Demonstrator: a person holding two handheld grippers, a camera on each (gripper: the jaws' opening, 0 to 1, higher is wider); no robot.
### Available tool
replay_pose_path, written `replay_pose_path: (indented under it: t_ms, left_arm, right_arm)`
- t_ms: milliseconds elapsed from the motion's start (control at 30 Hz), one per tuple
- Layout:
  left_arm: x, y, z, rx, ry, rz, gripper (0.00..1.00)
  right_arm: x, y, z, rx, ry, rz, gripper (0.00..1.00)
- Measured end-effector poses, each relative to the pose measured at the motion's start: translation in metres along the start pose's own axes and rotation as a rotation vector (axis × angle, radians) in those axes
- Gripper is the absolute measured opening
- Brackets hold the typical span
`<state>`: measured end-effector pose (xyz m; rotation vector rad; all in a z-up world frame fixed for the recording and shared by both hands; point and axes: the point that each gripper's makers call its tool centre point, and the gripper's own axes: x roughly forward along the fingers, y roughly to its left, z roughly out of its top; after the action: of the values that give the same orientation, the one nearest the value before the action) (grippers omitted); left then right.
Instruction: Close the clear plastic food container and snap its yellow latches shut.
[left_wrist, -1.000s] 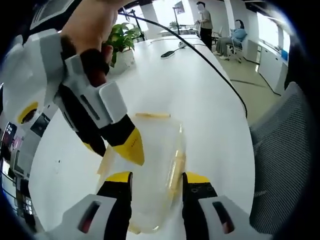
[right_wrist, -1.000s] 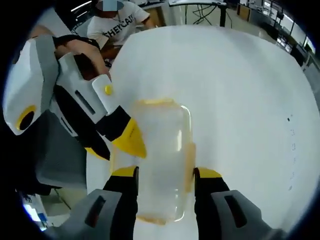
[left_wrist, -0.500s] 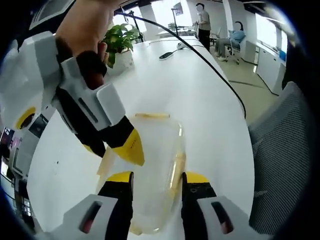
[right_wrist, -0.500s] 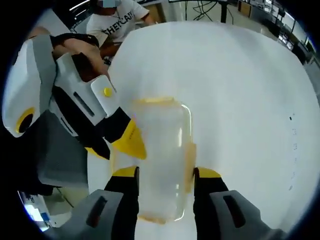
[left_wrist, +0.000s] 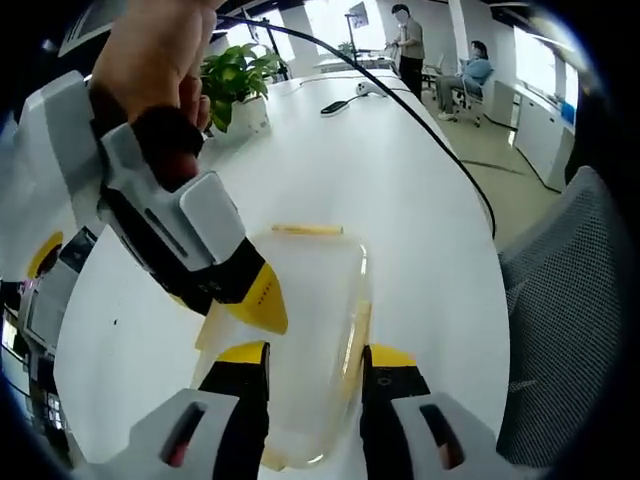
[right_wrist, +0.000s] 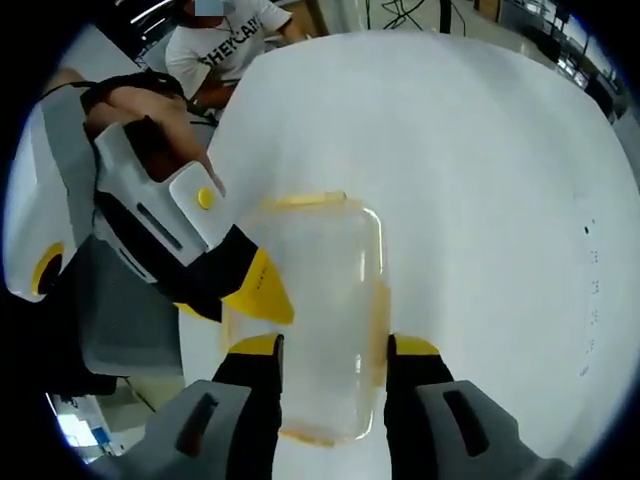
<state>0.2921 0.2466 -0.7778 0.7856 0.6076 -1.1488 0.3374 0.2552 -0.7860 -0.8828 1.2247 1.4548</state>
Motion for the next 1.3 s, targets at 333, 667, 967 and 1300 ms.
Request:
replay_pose_path:
  t_ms: [333, 667, 967, 1300]
  left_arm:
    - [0.0, 0.0, 0.001, -0.012, -0.008, 0.033, 0.31]
    - [-0.001, 0.0, 0.002, -0.028, -0.007, 0.018, 0.31]
    - [-0.001, 0.002, 0.004, -0.076, -0.017, 0.008, 0.32]
    - [-0.005, -0.006, 0.009, -0.153, -0.01, -0.103, 0.45]
  right_arm:
    - [0.0, -0.001, 0.002, -0.008, 0.013, -0.007, 0.38]
    - [-0.005, 0.001, 0.004, -0.055, -0.018, -0.1, 0.38]
    - [-0.008, 0.0, 0.004, -0.041, -0.081, -0.219, 0.37]
    - [-0.013, 0.019, 0.01, -0.046, -0.482, -0.339, 0.28]
